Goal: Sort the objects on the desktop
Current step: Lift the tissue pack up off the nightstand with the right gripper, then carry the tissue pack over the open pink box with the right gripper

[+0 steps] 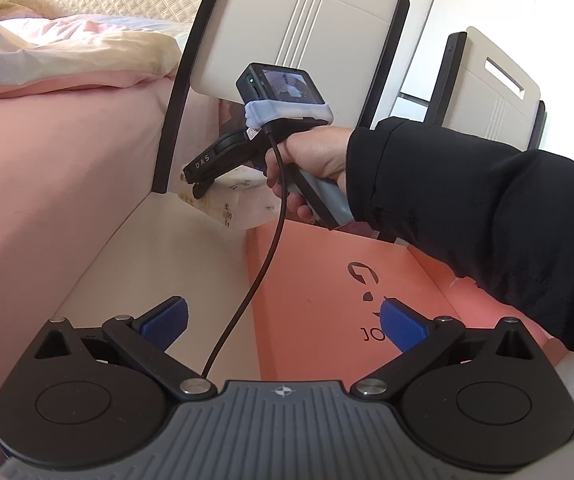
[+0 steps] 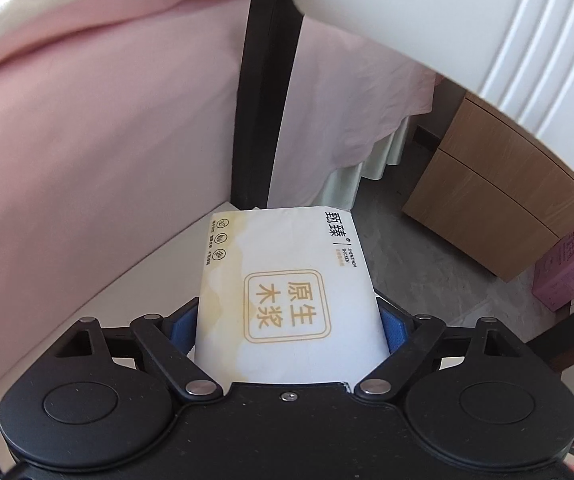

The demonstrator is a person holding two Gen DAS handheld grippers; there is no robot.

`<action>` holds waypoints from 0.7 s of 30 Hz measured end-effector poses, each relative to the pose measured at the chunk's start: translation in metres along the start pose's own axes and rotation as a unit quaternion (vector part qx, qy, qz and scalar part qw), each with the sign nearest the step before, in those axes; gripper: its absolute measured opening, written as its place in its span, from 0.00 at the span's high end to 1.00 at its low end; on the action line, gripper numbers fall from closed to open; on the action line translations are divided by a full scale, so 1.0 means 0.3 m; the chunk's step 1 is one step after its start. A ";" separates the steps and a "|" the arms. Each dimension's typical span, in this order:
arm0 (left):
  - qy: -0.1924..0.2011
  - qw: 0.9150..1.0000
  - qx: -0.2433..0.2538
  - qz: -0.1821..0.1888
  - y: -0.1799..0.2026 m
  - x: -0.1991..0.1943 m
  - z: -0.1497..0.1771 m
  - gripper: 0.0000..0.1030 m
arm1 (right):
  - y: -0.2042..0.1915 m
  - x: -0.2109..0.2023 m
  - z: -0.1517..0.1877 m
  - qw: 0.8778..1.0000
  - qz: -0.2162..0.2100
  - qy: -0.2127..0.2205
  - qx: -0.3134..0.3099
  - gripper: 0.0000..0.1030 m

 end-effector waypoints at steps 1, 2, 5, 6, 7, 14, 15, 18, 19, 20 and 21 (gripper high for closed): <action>-0.001 1.000 0.002 0.000 0.007 0.002 0.001 0.00 | 0.006 -0.025 0.006 1.000 0.001 0.004 0.001 0.17; -0.002 1.000 0.004 0.000 0.014 0.003 0.002 0.00 | 0.011 -0.052 0.014 1.000 0.001 0.008 0.002 0.17; -0.001 1.000 0.016 -0.002 0.049 0.001 0.001 0.00 | 0.037 -0.142 0.041 1.000 0.002 0.022 0.011 0.17; 0.000 1.000 0.023 -0.003 0.066 -0.003 0.003 0.00 | 0.048 -0.179 0.052 0.999 0.006 0.028 0.014 0.17; 0.002 1.000 0.031 -0.004 0.085 -0.007 0.005 0.00 | 0.058 -0.214 0.064 0.999 0.010 0.034 0.018 0.17; 0.006 0.997 0.075 0.006 0.233 -0.045 0.031 0.00 | 0.136 -0.464 0.163 0.996 0.028 0.070 0.039 0.17; 0.008 0.997 0.083 0.010 0.257 -0.053 0.037 0.00 | 0.149 -0.499 0.182 0.996 0.030 0.076 0.043 0.17; 0.010 0.995 0.097 0.025 0.327 -0.075 0.048 0.00 | 0.187 -0.589 0.244 0.994 0.039 0.086 0.052 0.17; 0.011 0.994 0.100 0.029 0.349 -0.080 0.051 0.00 | 0.202 -0.617 0.268 0.994 0.042 0.088 0.055 0.17; 0.015 0.994 0.106 0.032 0.375 -0.082 0.055 0.00 | 0.218 -0.648 0.293 0.993 0.044 0.091 0.060 0.17; 0.017 0.993 0.112 0.030 0.401 -0.083 0.061 0.00 | 0.232 -0.685 0.319 0.992 0.045 0.094 0.066 0.17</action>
Point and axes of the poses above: each gripper's, at about its wrist camera, not at the fingertips, and x roughly the way its jaws point, y to its right, z to its underside, the point moved 4 cm from there along x, roughly the way its jaws point, and after that the axes turned 12 degrees about -x, right-handed, at the moved point
